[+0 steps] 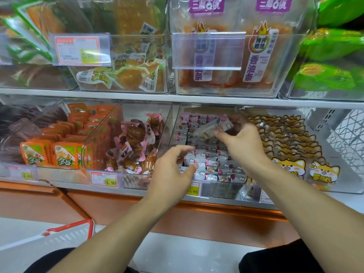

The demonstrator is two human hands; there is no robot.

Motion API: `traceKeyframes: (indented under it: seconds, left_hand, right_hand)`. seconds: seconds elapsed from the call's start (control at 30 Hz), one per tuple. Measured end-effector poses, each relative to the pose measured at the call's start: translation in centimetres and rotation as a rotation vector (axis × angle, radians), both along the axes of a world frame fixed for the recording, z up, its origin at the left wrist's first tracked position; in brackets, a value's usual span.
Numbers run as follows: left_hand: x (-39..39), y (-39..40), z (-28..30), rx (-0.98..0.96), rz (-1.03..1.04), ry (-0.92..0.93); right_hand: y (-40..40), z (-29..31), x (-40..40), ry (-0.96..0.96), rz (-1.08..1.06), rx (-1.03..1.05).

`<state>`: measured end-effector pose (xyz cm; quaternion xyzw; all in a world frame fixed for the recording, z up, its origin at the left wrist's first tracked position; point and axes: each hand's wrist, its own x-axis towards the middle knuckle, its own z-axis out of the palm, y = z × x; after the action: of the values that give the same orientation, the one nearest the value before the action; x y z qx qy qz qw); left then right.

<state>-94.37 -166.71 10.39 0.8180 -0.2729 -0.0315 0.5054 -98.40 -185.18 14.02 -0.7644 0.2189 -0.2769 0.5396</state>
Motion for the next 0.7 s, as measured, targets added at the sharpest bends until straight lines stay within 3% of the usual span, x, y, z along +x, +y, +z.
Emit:
traceKeyframes:
  seconds: [0.2,0.5,0.7]
  left_hand:
    - [-0.1,-1.0,-1.0,0.313,-0.121,-0.356]
    - [0.7,-0.9,-1.6,0.379,-0.157,-0.381]
    - [0.7,-0.6,-1.7,0.428,-0.180,-0.378]
  right_hand:
    - [-0.7,-1.8,3.7,0.026,0.073,-0.372]
    - [-1.1,-2.1,5.1,0.148,0.256,-0.543]
    - [-1.0,-1.9,5.8,0.246,0.231,-0.558]
